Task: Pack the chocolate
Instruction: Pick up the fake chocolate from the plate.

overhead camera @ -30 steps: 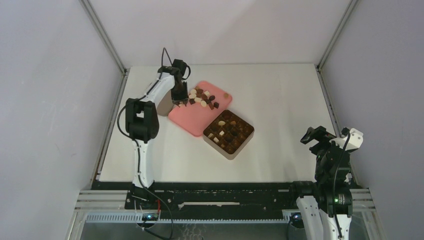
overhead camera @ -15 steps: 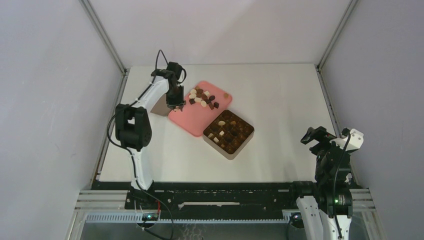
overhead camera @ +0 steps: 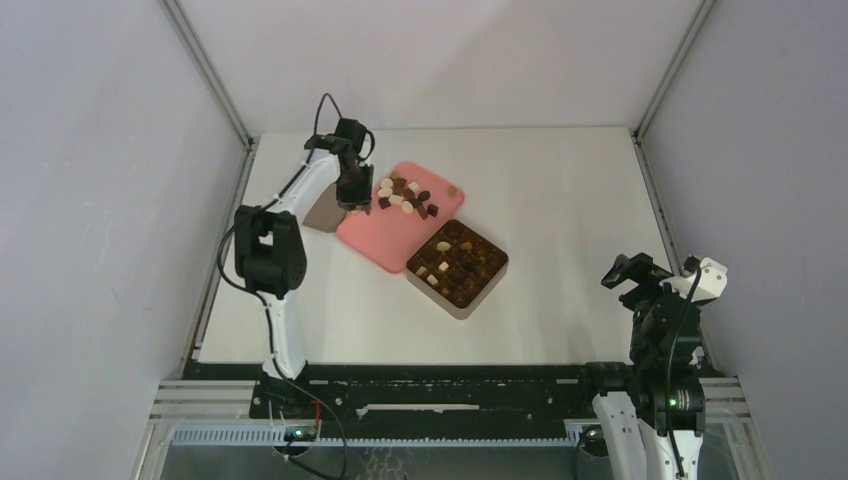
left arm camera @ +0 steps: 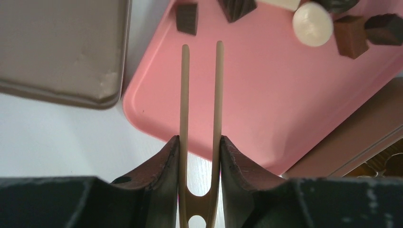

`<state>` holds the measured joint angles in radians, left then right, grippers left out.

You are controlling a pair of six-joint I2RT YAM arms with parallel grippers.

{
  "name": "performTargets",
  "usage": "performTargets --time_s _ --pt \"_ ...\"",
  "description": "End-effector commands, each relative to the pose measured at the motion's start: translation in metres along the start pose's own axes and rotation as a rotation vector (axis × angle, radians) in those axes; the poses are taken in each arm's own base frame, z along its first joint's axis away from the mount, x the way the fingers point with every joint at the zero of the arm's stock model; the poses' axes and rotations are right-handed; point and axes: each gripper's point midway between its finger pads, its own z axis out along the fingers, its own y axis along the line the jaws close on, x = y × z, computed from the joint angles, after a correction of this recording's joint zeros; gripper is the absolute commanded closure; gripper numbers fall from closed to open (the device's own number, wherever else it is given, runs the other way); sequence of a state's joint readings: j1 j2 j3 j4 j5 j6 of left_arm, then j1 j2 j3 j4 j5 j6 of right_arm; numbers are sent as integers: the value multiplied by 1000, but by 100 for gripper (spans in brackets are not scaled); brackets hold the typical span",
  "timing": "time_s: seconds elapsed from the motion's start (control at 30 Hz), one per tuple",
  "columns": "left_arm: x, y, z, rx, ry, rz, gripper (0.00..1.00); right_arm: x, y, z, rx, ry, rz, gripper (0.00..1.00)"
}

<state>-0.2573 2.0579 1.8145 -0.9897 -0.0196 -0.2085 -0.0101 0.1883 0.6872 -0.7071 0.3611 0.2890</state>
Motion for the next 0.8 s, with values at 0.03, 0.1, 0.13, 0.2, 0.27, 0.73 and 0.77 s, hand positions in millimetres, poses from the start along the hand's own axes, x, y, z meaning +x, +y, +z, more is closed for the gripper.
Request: performTargets --time_s 0.03,0.1,0.13,0.2,0.27,0.73,0.77 --pt "-34 -15 -8 63 -79 163 62 -8 3 1 -10 -32 -6 0" --pt "-36 -14 -5 62 -71 204 62 -8 3 1 -10 -32 -5 0" --pt "-38 -15 -5 68 -72 217 62 -8 2 1 -8 -31 -5 0" --pt "-41 -16 -5 76 -69 270 62 -8 3 2 -8 -30 -4 0" --pt "-41 -17 -2 86 -62 304 61 -8 2 2 -7 -29 -4 0" --pt "-47 -22 17 90 -42 422 58 -8 2 3 -1 -27 -3 0" --pt "-48 -21 19 84 -42 424 58 -8 2 3 -2 -27 -3 0"
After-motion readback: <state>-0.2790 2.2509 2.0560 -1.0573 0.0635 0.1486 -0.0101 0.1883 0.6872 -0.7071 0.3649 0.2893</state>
